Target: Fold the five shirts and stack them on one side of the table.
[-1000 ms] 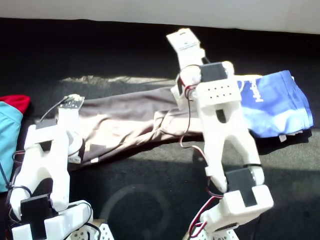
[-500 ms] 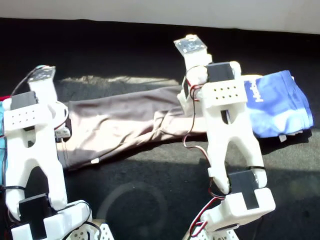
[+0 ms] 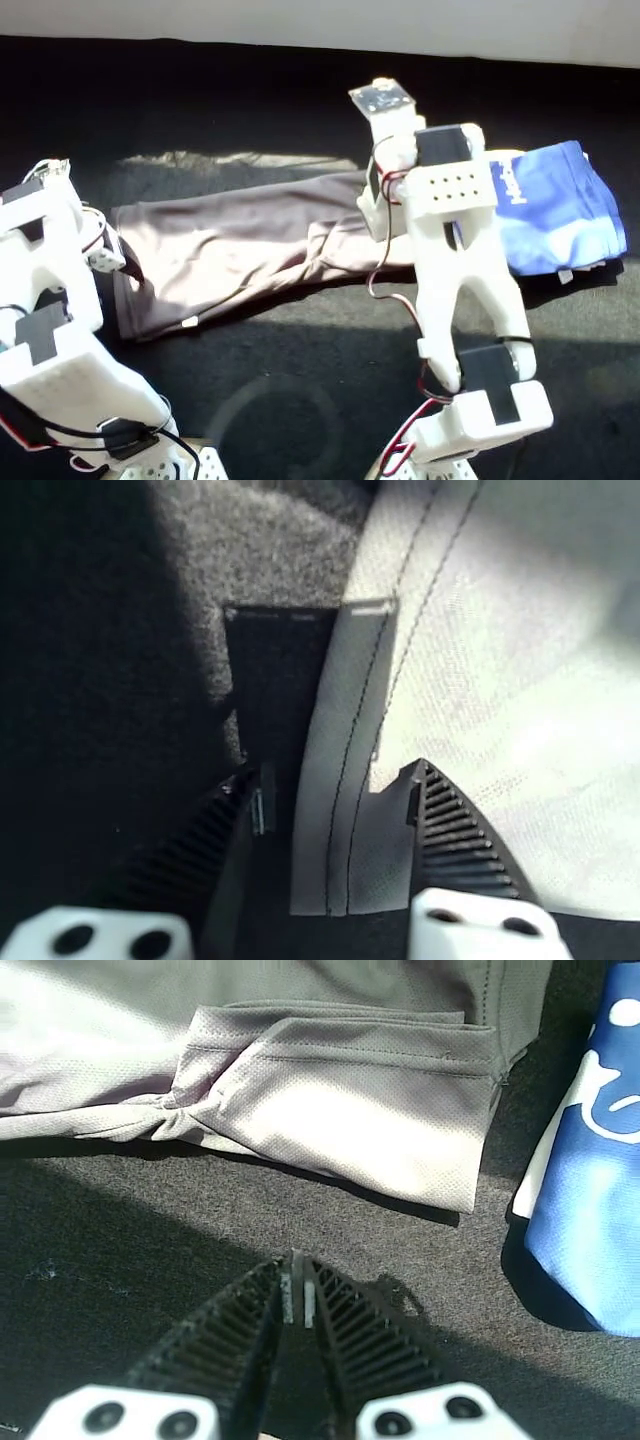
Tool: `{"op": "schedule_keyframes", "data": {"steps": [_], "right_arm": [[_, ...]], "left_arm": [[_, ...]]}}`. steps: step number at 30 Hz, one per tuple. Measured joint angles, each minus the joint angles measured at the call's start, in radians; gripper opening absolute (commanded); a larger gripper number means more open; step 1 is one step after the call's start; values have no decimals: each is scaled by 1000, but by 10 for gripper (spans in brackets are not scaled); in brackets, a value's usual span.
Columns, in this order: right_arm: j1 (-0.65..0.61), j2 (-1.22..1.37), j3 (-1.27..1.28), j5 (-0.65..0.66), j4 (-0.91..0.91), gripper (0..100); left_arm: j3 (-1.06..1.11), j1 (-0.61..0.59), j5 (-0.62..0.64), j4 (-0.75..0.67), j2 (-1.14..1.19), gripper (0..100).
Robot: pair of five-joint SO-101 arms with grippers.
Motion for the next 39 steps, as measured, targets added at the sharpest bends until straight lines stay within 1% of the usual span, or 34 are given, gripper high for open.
{"op": "schedule_keyframes", "data": {"steps": [6, 10, 17, 25, 28, 34, 36, 39], "right_arm": [[0, -132, 0, 0, 40, 6], [0, -172, 0, 0, 55, 6], [0, -176, 0, 0, 55, 6], [0, -178, 0, 0, 55, 6], [3, -178, 0, 0, 57, 6], [54, -178, 0, 0, 60, 6], [71, -178, 0, 0, 60, 6], [84, -207, -3, 0, 60, 6]], "left_arm": [[-26, 0, 0, 0, 57, 224], [-32, 38, 32, 0, 81, 224], [-52, 98, 77, 3, 127, 224], [-104, 184, 104, 68, 149, 225], [-117, 193, 112, 75, 150, 225], [-118, 198, 112, 75, 150, 221], [-118, 198, 112, 75, 150, 168], [-120, 207, 114, 75, 150, 5]]}}
